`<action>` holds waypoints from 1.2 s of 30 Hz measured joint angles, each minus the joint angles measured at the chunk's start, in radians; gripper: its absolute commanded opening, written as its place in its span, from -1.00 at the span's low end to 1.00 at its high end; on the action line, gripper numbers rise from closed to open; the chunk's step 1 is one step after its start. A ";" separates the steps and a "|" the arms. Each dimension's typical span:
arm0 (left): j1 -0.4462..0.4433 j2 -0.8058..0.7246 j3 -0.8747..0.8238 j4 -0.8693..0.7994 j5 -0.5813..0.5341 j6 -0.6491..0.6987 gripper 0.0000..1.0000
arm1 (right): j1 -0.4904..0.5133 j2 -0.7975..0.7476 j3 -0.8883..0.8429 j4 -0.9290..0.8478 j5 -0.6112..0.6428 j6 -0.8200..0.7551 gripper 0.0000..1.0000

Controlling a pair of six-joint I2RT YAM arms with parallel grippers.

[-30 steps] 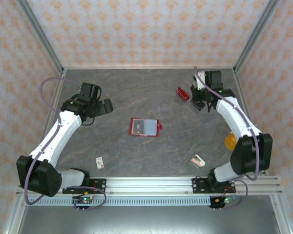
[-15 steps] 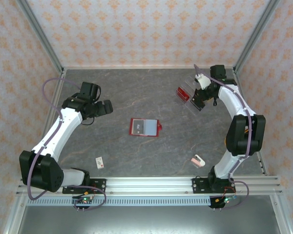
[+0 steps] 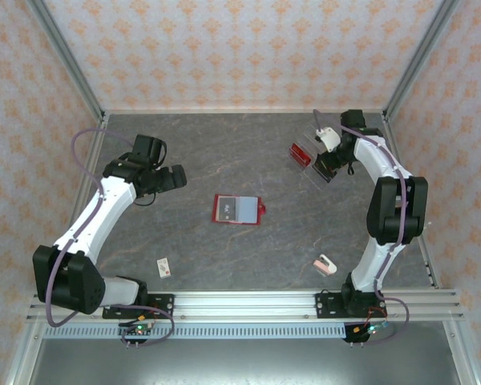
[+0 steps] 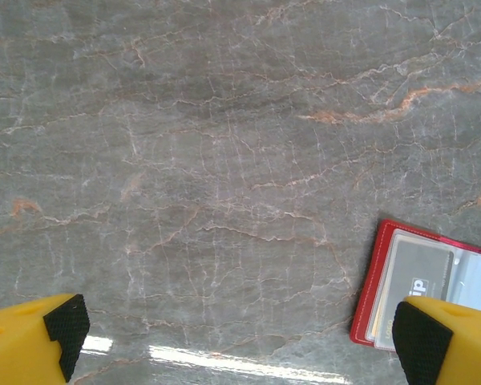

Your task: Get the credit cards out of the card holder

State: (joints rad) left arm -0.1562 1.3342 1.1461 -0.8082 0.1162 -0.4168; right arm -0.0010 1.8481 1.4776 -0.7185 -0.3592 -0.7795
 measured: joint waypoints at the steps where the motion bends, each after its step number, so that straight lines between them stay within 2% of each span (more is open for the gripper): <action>1: 0.000 0.003 0.000 0.000 0.003 0.000 1.00 | 0.000 0.001 0.000 0.000 0.000 0.000 -0.92; 16: 0.000 0.015 0.002 -0.005 0.030 0.000 1.00 | 0.000 0.032 0.011 0.011 0.003 0.000 -0.62; 23: 0.000 0.015 0.003 -0.005 0.034 0.000 1.00 | 0.000 0.031 0.011 0.012 0.002 0.005 -0.59; 26: 0.000 0.015 0.003 -0.005 0.038 0.000 1.00 | 0.000 0.018 0.011 0.011 -0.012 0.025 -0.52; 28: 0.000 0.015 0.003 -0.005 0.045 0.000 1.00 | 0.000 -0.011 0.011 0.012 -0.028 0.054 -0.38; 30: 0.000 0.015 0.003 -0.005 0.062 -0.001 1.00 | 0.000 -0.054 0.011 0.019 -0.035 0.110 -0.32; 36: 0.000 0.015 -0.012 0.025 0.142 -0.010 1.00 | 0.039 -0.175 -0.013 0.116 -0.034 0.394 -0.34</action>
State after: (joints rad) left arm -0.1562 1.3495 1.1343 -0.7834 0.2584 -0.4263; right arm 0.0383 1.6730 1.4643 -0.6022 -0.3927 -0.3851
